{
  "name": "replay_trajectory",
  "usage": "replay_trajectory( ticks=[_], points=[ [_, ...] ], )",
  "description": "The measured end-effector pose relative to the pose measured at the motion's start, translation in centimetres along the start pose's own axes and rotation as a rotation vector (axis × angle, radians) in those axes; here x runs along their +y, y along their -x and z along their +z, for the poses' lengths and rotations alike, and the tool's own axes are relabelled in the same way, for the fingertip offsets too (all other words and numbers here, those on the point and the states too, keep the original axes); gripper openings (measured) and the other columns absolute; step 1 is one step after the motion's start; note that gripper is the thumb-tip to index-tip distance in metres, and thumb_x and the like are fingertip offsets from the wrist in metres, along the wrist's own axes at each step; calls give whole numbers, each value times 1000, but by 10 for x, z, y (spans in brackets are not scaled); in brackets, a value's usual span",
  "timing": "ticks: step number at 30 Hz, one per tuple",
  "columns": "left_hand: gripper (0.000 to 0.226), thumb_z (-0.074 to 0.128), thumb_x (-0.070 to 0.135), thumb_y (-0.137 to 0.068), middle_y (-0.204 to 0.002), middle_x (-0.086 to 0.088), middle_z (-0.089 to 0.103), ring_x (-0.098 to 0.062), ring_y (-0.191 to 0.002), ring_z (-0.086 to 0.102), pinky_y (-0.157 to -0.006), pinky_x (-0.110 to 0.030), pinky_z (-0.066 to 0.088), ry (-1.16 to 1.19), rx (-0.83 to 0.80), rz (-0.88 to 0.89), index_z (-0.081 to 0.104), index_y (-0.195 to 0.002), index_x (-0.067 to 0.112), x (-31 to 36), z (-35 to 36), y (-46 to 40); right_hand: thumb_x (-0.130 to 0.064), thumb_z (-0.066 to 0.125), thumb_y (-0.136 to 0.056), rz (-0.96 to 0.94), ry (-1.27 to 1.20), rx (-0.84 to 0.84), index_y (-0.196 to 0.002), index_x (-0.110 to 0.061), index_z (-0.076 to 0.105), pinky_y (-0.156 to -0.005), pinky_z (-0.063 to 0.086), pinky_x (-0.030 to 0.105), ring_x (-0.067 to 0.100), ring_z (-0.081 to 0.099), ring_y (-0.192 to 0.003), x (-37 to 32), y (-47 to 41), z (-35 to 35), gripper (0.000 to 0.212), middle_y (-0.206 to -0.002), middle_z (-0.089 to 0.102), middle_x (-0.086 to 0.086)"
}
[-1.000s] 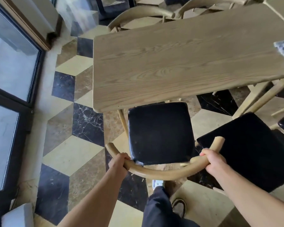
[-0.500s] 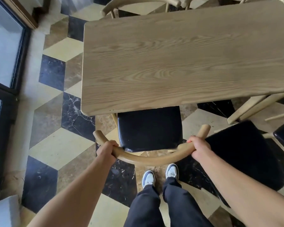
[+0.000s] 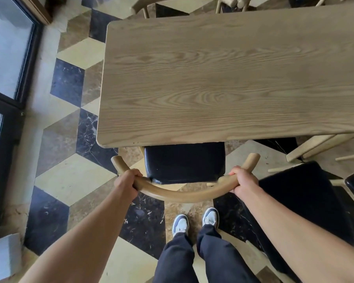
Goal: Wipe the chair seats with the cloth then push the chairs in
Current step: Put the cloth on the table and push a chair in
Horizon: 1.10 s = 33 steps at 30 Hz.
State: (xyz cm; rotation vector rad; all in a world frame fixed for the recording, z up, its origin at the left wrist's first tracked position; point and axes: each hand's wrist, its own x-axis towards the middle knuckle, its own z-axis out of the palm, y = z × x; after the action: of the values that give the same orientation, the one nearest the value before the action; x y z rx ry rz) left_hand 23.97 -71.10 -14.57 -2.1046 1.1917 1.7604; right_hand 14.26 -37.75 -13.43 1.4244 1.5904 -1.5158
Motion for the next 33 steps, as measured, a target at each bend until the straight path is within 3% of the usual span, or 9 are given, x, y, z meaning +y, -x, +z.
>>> replay_trajectory(
  ticks=[9,13,17,19,22,24,28,31,33],
  points=[
    [50,78,5,-70,-98,-13,62,-24,-83,63,-61,-33,53,-58,-1,-7,56,-115,5,-1,-4,-3,-13,77,-70,-21,-31,7,-100,-25,68,-98,52,51,32,63,-102,9,-5,0,33,-112,66,9],
    [66,82,49,-72,-97,-10,62,-23,-82,63,-62,-34,53,-58,20,24,55,-116,9,3,-4,2,-37,84,-76,-39,14,10,-122,-15,55,-99,52,52,33,62,-106,7,-7,1,58,-110,64,8],
    [94,48,87,-69,-118,-14,63,-31,-87,69,-68,-41,58,113,-180,9,47,-130,15,-19,-25,4,-61,73,-81,-55,95,4,-133,-17,48,-89,54,42,29,59,-105,6,4,-3,73,-113,58,8],
    [83,40,75,-85,-130,-20,58,-38,-88,69,-78,-51,57,288,-277,-51,39,-144,15,-34,-40,2,-62,69,-84,-75,92,-3,-137,-14,46,-91,54,42,30,59,-106,10,11,-5,75,-117,58,10],
    [59,35,47,-102,-127,-21,62,-40,-105,65,-95,-51,51,-19,-245,-74,43,-142,4,-63,-50,-3,-59,64,-89,-149,117,7,-144,-15,41,-93,55,45,24,60,-97,19,20,-15,74,-118,58,10],
    [37,42,24,-104,-119,-21,68,-39,-109,65,-84,-45,54,-292,-213,-51,56,-128,-1,-83,-44,6,-54,61,-94,-208,120,25,-152,-18,32,-96,54,47,24,59,-99,26,28,-35,74,-133,55,12],
    [20,47,7,-98,-88,-19,74,-34,-80,70,-72,-44,58,-557,-271,10,64,-103,-4,-118,-8,44,-47,52,-101,-320,225,58,-156,-23,28,-98,49,40,15,60,-80,40,45,-83,65,-151,45,8],
    [18,47,10,-98,-103,-21,71,-37,-85,69,-70,-43,57,-717,-465,32,59,-103,-2,-148,41,90,-44,50,-102,-419,351,44,-156,-26,31,-107,37,38,27,56,-126,55,50,-133,59,-150,50,5],
    [19,48,12,-98,-103,-21,71,-38,-87,70,-74,-45,58,-827,-566,70,60,-104,-1,-169,75,122,-45,50,-102,-445,400,33,-154,-28,33,-112,35,41,26,49,-136,63,55,-169,58,-150,51,4]
  ],
)
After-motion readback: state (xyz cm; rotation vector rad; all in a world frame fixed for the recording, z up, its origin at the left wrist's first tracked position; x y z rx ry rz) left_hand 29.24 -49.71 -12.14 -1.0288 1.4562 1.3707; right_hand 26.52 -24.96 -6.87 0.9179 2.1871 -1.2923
